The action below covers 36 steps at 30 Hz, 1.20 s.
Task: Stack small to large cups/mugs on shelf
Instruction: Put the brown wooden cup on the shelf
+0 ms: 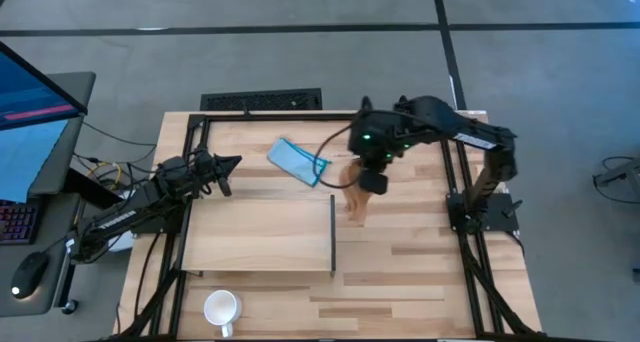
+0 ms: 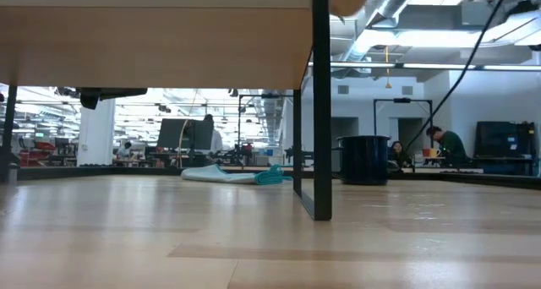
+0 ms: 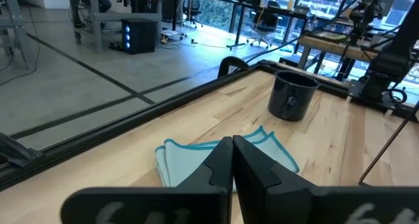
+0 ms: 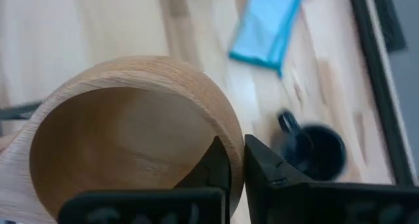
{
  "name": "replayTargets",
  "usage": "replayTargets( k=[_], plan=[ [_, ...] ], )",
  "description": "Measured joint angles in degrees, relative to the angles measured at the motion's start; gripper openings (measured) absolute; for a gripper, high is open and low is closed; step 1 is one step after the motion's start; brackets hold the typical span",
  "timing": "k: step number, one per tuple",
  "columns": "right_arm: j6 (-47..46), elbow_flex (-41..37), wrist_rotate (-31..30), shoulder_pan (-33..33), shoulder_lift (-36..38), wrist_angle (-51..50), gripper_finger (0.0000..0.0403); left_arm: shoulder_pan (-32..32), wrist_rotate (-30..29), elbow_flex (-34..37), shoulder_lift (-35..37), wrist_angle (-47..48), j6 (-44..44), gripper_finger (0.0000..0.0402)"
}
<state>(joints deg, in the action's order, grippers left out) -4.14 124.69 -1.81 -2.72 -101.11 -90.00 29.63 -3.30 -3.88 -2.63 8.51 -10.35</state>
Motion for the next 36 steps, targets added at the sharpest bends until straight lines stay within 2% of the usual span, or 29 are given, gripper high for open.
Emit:
replayTargets(
  k=[6,16,30,36],
  plan=[
    [4.06,10.12,2.04,2.18,-7.63,0.09,0.0031,0.00,0.03,0.00,0.00,0.00,0.02,0.0000],
    [7.39,9.88,1.97,5.32,-14.23,3.29,0.0031,0.00,-0.01,0.00,-0.77,0.00,0.20,0.0000],
    [9.04,9.91,9.10,6.76,-17.79,12.38,0.0031,-0.04,-0.03,-0.02,-5.62,-0.05,0.06,0.0000],
    [8.67,9.87,10.57,6.79,-19.07,14.53,0.0031,-0.07,1.05,0.23,-5.70,-1.83,3.77,0.0000]
  ],
)
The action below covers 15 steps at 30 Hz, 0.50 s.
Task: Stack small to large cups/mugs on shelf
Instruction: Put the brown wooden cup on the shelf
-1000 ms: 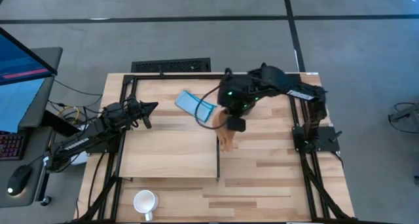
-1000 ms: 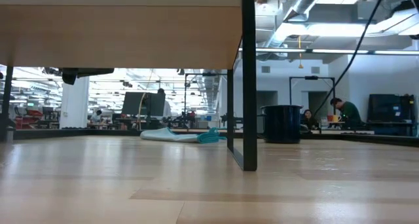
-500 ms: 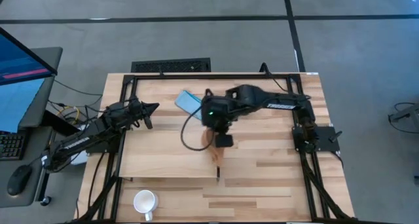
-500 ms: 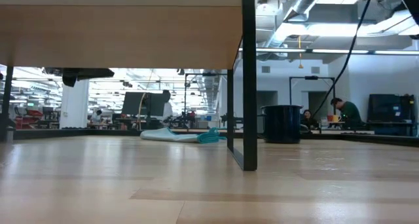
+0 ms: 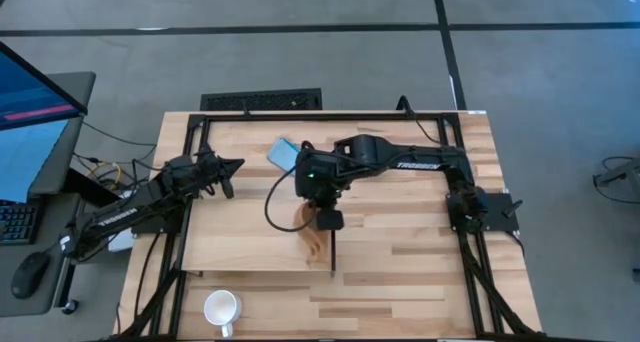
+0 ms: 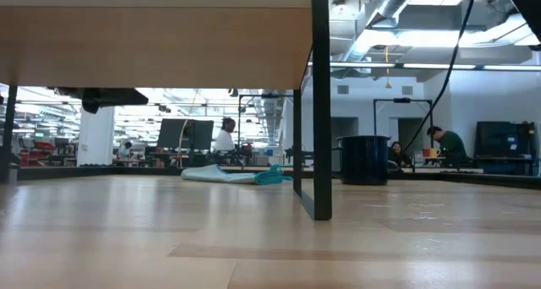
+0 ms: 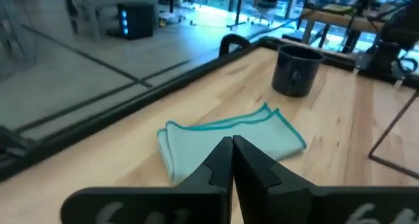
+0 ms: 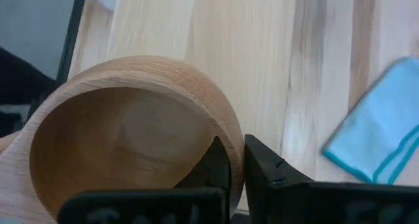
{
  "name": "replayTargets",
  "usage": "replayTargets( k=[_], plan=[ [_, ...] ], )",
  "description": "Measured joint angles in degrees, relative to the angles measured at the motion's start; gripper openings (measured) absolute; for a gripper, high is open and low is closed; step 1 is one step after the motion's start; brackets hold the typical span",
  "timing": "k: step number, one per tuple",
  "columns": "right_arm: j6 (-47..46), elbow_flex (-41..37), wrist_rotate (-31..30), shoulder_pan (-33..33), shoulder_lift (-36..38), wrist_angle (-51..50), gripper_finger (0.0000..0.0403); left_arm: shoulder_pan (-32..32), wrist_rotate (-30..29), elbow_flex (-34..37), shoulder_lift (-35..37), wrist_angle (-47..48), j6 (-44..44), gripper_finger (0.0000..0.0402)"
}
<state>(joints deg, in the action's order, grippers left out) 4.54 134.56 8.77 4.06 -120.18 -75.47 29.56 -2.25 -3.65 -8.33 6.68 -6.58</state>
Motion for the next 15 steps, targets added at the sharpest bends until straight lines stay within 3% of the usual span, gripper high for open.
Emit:
replayTargets(
  k=[15],
  plan=[
    [-1.68,-0.07,0.42,-1.82,-3.27,1.85,0.0031,-0.02,3.12,-0.06,2.05,-11.53,4.27,0.0000]
  ],
)
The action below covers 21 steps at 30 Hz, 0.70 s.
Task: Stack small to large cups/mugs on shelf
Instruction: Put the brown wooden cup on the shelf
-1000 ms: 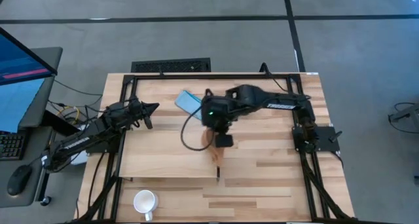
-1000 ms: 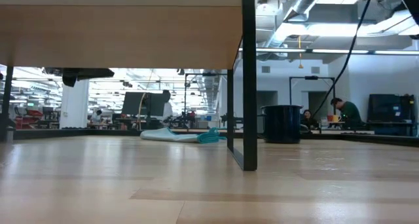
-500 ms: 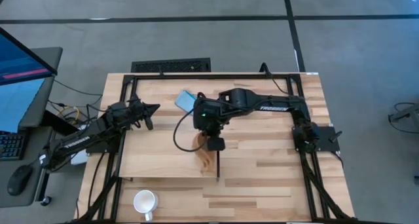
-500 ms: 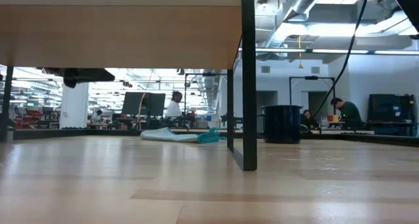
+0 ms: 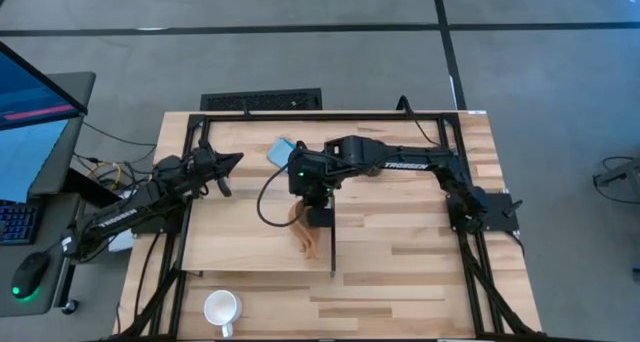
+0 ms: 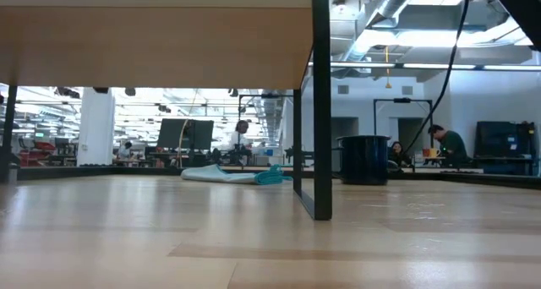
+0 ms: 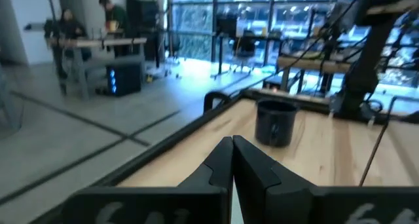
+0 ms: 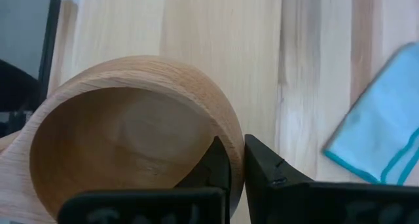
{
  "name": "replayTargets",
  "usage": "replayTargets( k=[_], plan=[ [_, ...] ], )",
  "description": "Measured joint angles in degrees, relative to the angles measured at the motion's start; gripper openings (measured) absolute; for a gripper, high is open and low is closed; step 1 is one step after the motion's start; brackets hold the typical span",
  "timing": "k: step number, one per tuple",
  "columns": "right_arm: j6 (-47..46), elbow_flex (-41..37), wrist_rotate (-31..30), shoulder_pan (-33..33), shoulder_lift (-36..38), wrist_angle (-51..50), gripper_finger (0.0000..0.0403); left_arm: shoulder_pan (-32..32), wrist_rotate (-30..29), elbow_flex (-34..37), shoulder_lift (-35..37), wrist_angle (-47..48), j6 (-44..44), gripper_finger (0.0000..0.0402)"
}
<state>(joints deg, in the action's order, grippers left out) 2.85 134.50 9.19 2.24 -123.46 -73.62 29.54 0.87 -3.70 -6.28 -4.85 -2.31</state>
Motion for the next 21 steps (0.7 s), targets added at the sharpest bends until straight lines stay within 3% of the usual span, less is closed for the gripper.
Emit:
replayTargets(
  k=[21],
  plan=[
    [-5.07,0.04,-0.34,-0.50,-0.61,-2.54,0.0031,0.00,0.28,-0.13,0.04,1.66,0.64,0.0000]
  ],
)
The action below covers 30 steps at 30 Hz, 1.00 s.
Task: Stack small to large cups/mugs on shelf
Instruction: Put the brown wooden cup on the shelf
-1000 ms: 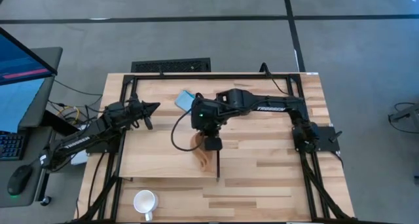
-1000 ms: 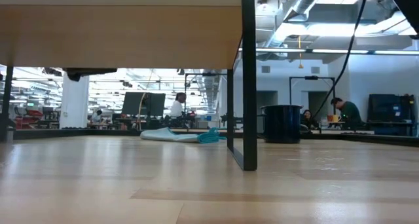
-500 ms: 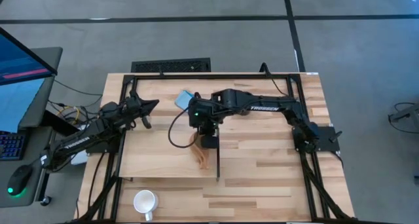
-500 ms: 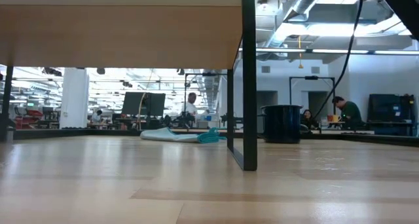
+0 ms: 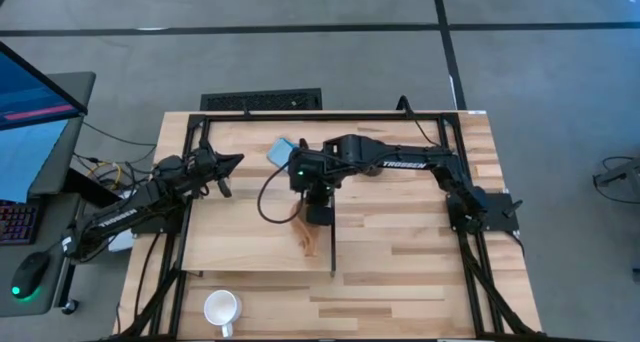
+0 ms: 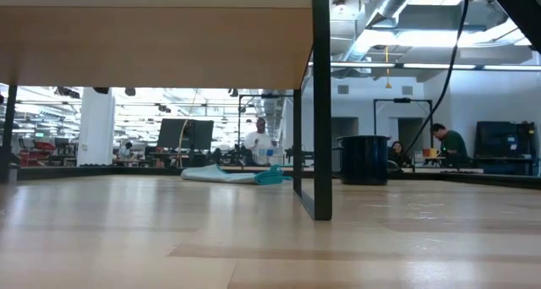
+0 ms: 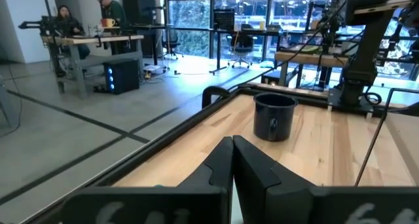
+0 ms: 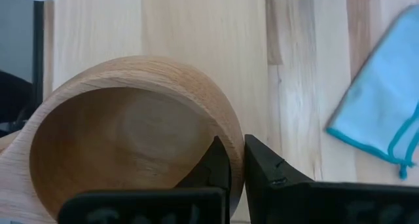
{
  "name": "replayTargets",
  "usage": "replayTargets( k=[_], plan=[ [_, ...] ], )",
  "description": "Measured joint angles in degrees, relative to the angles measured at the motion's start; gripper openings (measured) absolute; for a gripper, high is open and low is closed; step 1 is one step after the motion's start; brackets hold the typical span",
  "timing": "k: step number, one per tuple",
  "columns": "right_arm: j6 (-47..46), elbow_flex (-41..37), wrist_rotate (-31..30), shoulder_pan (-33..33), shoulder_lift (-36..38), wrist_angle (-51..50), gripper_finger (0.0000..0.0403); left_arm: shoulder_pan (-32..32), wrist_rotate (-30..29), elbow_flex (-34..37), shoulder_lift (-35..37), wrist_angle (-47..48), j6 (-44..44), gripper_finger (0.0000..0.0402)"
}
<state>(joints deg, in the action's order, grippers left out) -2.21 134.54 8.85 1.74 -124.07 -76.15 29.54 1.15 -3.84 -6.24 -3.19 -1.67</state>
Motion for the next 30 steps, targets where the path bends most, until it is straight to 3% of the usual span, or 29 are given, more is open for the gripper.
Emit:
replayTargets(
  k=[20,30],
  plan=[
    [-2.08,-0.72,-1.42,1.72,-0.89,-0.81,0.0031,0.00,-0.04,-0.02,0.00,0.91,0.00,0.0000],
    [-2.45,-0.76,0.79,2.31,-2.25,-0.23,0.0031,0.00,-0.04,-0.09,0.02,2.60,-0.02,0.0000]
  ],
)
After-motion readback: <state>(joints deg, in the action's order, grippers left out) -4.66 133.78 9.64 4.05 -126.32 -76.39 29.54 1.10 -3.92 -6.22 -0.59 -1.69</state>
